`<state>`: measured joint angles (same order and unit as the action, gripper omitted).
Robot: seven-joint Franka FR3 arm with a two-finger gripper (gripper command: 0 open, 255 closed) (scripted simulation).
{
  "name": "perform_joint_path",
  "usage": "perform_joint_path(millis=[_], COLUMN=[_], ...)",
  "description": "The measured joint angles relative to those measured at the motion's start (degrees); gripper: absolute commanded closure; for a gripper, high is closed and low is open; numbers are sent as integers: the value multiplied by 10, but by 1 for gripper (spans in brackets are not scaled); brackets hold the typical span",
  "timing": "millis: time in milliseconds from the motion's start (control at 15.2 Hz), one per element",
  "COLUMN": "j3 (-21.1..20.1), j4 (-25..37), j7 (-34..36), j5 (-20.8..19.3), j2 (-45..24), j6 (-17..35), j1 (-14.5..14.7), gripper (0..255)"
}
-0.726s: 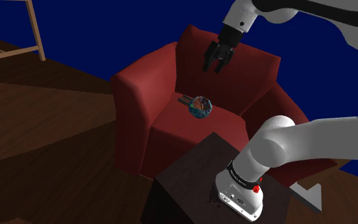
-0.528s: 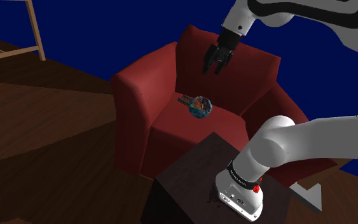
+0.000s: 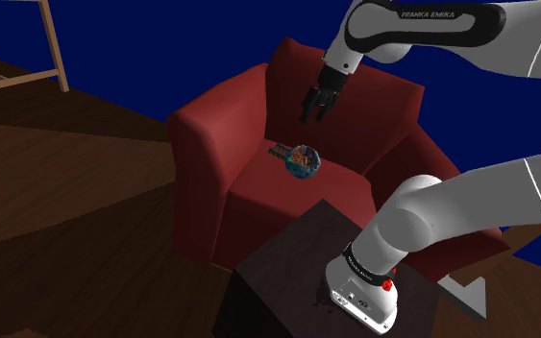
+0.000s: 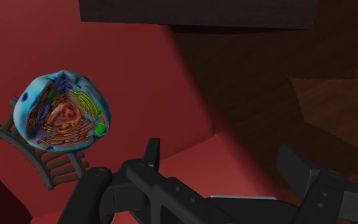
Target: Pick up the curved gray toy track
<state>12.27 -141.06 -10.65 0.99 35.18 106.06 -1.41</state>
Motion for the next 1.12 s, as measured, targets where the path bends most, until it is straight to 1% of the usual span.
perform_joint_path(millis=[198,528,792,990,1122], j3=[30,73,103,123,132], j4=[7,25,60,93,120], j7=[-45,-116,-175,-227,-260], j5=[-13,-19,-5,18,36], j2=[-46,-138,-223,-298,-344], j6=[35,102,145,179,192], j1=[-4,-4,0,1,-2], gripper=[0,0,0,0,0])
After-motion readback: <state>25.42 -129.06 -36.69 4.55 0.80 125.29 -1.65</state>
